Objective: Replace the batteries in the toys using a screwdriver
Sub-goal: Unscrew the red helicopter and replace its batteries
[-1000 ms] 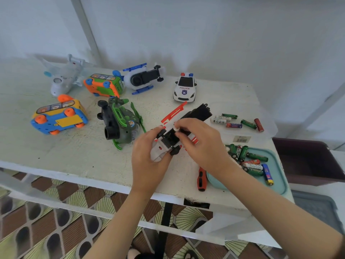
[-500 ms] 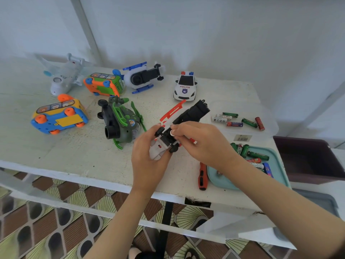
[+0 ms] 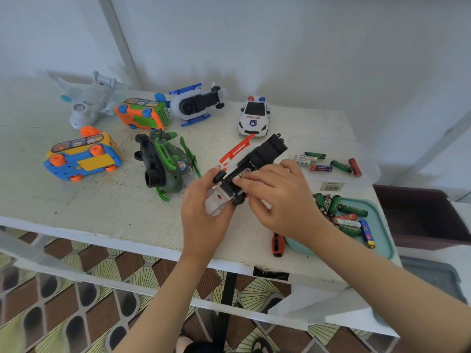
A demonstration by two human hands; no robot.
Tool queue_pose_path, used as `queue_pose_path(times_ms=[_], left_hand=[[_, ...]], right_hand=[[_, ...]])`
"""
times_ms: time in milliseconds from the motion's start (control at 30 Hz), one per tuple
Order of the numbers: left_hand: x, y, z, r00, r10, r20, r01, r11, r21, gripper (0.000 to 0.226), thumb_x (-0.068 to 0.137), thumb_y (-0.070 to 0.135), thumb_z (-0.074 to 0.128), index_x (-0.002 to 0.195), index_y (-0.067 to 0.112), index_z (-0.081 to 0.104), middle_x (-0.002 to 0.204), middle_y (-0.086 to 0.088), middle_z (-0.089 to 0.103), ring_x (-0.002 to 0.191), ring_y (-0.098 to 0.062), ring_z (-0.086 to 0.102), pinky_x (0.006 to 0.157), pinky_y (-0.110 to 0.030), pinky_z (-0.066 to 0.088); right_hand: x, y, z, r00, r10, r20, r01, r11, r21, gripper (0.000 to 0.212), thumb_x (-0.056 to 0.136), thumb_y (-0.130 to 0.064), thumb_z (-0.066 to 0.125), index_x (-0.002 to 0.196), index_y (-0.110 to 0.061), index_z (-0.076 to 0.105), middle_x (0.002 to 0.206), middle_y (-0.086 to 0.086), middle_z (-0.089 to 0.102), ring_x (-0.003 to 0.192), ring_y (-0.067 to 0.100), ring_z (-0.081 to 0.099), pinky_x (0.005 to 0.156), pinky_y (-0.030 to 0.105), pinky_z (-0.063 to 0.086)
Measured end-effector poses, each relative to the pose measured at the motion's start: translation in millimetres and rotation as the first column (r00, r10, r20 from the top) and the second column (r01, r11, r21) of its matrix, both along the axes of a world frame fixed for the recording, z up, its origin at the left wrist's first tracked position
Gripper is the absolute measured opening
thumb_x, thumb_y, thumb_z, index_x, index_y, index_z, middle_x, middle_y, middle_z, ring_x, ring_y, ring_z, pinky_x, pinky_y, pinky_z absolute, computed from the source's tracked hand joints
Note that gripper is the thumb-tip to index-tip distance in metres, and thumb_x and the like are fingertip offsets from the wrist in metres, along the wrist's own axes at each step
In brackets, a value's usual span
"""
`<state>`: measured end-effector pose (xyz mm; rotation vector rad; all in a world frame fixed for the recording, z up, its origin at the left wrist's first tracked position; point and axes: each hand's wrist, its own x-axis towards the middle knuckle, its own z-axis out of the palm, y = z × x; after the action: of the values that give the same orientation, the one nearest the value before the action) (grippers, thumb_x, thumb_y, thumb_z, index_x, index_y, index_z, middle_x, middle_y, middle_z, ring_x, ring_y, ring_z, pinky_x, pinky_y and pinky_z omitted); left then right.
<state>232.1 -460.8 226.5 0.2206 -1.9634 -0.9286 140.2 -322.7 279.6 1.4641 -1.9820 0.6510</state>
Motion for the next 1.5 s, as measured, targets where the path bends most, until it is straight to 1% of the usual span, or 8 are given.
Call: queue_pose_path(times_ms=[267, 400, 533, 867, 1100, 1233, 1333, 1500], left_hand=[[0, 0, 1, 1.000, -0.015, 0.000, 0.015, 1.000, 0.014, 0.053, 0.082, 0.031, 0.068, 0.132, 0.026, 0.048, 0.111, 0.012, 0.057, 0.095, -0.005, 0.054, 0.089, -0.016, 0.043], [0, 0, 0, 0.999, -0.033, 0.000, 0.033, 0.999, -0.002, 0.054, 0.081, 0.030, 0.070, 0.131, 0.027, 0.048, 0.114, 0.023, 0.052, 0.099, 0.007, 0.051, 0.091, -0.017, 0.043], [0, 0, -1, 0.999, -0.029, -0.013, 0.029, 0.999, 0.017, 0.056, 0.081, 0.029, 0.071, 0.132, 0.028, 0.048, 0.113, 0.019, 0.054, 0.099, 0.007, 0.051, 0.090, -0.018, 0.044], [0, 0, 0, 0.999, -0.051, -0.016, 0.051, 0.999, 0.003, 0.052, 0.081, 0.029, 0.070, 0.129, 0.033, 0.050, 0.116, 0.033, 0.051, 0.102, 0.006, 0.051, 0.092, -0.016, 0.043], [0, -1, -1, 0.999, -0.040, -0.012, 0.040, 0.999, -0.033, 0.057, 0.081, 0.021, 0.074, 0.131, 0.023, 0.048, 0.111, 0.022, 0.050, 0.098, -0.001, 0.052, 0.092, -0.013, 0.040], [1, 0, -1, 1.000, -0.022, -0.008, 0.021, 0.998, -0.056, 0.057, 0.081, 0.020, 0.074, 0.132, 0.021, 0.048, 0.108, 0.010, 0.055, 0.095, -0.004, 0.050, 0.090, -0.010, 0.038], [1, 2, 1, 1.000, -0.019, -0.009, 0.019, 0.998, -0.062, 0.054, 0.082, 0.027, 0.069, 0.131, 0.018, 0.048, 0.108, 0.004, 0.056, 0.095, -0.006, 0.051, 0.090, -0.009, 0.039], [1, 2, 2, 1.000, -0.012, -0.008, 0.011, 0.996, -0.085, 0.054, 0.083, 0.029, 0.068, 0.131, 0.017, 0.047, 0.107, 0.000, 0.057, 0.094, -0.010, 0.051, 0.091, -0.008, 0.038]], right_hand=[[0, 4, 0, 1.000, -0.017, -0.008, 0.017, 0.999, 0.042, 0.027, 0.087, -0.011, 0.055, 0.105, -0.016, 0.074, 0.095, -0.001, 0.072, 0.082, 0.021, 0.063, 0.079, 0.037, 0.040], [2, 3, 2, 0.999, -0.035, 0.005, 0.034, 0.995, 0.094, 0.026, 0.087, -0.013, 0.053, 0.103, -0.015, 0.074, 0.090, 0.003, 0.069, 0.079, 0.024, 0.061, 0.078, 0.038, 0.041], [1, 1, 4, 0.999, -0.045, 0.028, 0.041, 0.991, 0.126, 0.027, 0.088, -0.014, 0.051, 0.103, -0.016, 0.074, 0.091, 0.004, 0.068, 0.079, 0.024, 0.058, 0.077, 0.038, 0.040], [4, -6, 11, 0.987, -0.107, 0.120, 0.080, 0.975, 0.207, 0.026, 0.081, -0.016, 0.046, 0.085, -0.017, 0.071, 0.081, 0.001, 0.061, 0.070, 0.020, 0.051, 0.070, 0.035, 0.033], [5, -7, 11, 0.982, -0.155, 0.107, 0.121, 0.956, 0.267, 0.035, 0.082, -0.013, 0.039, 0.087, -0.020, 0.072, 0.079, 0.001, 0.059, 0.070, 0.022, 0.052, 0.069, 0.031, 0.026], [8, 14, 10, 0.926, -0.032, 0.376, -0.039, 0.983, 0.182, 0.043, 0.084, -0.013, 0.038, 0.111, -0.016, 0.071, 0.106, 0.004, 0.064, 0.093, 0.016, 0.054, 0.078, 0.026, 0.041], [5, 39, 11, 0.864, -0.072, 0.498, 0.001, 0.990, 0.141, 0.041, 0.086, -0.013, 0.038, 0.109, -0.017, 0.070, 0.104, -0.003, 0.062, 0.095, 0.009, 0.053, 0.083, 0.022, 0.045], [-6, 73, 19, 0.818, -0.340, 0.464, 0.111, 0.885, 0.453, 0.024, 0.089, -0.014, 0.053, 0.102, -0.024, 0.070, 0.089, -0.012, 0.054, 0.086, 0.008, 0.048, 0.073, 0.025, 0.038]])
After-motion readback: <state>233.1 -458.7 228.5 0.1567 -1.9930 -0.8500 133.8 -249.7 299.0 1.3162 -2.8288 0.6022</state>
